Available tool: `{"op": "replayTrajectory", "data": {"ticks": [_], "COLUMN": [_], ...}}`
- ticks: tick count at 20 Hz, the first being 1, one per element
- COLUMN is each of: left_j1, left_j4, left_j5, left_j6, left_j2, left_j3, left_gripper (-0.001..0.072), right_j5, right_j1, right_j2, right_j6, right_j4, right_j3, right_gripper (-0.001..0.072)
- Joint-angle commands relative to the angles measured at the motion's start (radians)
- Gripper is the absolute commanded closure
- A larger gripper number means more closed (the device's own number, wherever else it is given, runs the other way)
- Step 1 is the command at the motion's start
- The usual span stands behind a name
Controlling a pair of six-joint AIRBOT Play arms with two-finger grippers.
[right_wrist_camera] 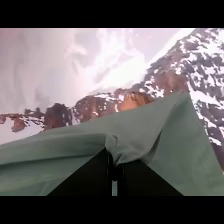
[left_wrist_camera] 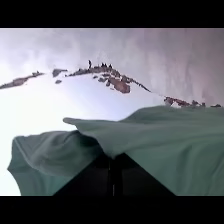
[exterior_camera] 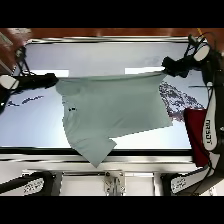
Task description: Fold the shirts.
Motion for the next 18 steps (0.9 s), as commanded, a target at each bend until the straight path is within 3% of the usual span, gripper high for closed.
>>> {"op": "replayTrajectory", "data": {"ticks": [1,2,3,4,5,8,10,11,13,15,18], "left_j1": [-0.031,-0.035,-0.032,-0.014,0.029,0.237,0.373,0.424,0.486,0.514,0.510], "left_j4": [-0.140,-0.169,-0.187,-0.189,-0.188,-0.189,-0.153,-0.080,0.057,0.055,-0.037], "left_j5": [-0.043,-0.072,-0.103,-0.146,-0.242,-0.626,-0.854,-0.910,-0.900,-0.819,-0.684], "left_j6": [-0.005,-0.005,-0.004,-0.006,-0.031,-0.082,-0.063,-0.060,-0.035,-0.014,0.082], "left_j2": [-0.165,-0.183,-0.190,-0.189,-0.189,-0.187,-0.158,-0.121,-0.014,0.095,0.153], "left_j3": [-0.005,-0.005,-0.004,0.002,0.031,0.152,0.171,0.151,0.026,-0.201,-0.510], "left_gripper": [0.0668,0.0667,0.0580,0.0276,0.0021,0.0040,0.0210,0.0211,0.0199,0.0091,0.0087], "right_j5": [0.038,0.045,0.037,0.062,0.107,0.306,0.520,0.637,0.763,0.675,0.502], "right_j1": [0.027,0.039,0.041,0.040,0.025,-0.056,-0.133,-0.168,-0.241,-0.312,-0.354], "right_j2": [-0.125,-0.134,-0.133,-0.126,-0.114,-0.027,0.048,0.073,0.135,0.230,0.341], "right_j6": [0.024,0.023,0.024,0.022,0.013,-0.088,-0.129,-0.151,-0.229,-0.225,-0.219], "right_j4": [0.064,0.080,0.092,0.133,0.153,0.103,-0.019,-0.088,-0.124,-0.035,0.089], "right_j3": [0.001,0.002,0.003,0.015,0.042,0.116,0.119,0.108,0.016,-0.156,-0.404], "right_gripper": [0.0625,0.0574,0.0355,0.0087,0.0035,0.0035,0.0036,0.0036,0.0036,0.0036,0.0036]}}
